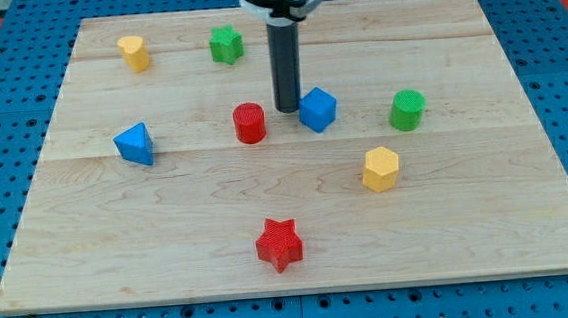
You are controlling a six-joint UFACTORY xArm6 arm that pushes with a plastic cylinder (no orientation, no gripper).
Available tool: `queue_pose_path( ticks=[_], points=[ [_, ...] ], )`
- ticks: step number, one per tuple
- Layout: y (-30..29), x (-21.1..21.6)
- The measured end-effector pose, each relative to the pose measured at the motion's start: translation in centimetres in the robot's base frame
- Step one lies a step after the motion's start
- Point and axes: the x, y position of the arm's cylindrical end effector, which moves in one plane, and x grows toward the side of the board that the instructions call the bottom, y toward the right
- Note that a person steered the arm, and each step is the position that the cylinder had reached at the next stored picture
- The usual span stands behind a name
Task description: Push the yellow heart down a bit
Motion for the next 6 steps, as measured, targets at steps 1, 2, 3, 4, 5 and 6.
queue_pose_path(
  ticks=[1, 2, 3, 4, 5, 6],
  points=[
    [-1.7, -4.9],
    [-11.4, -8.2],
    [-16.3, -11.3],
    [-17.0, -15.8],
    [-23.6, -14.5],
    [-23.0, -6.0]
  ],
)
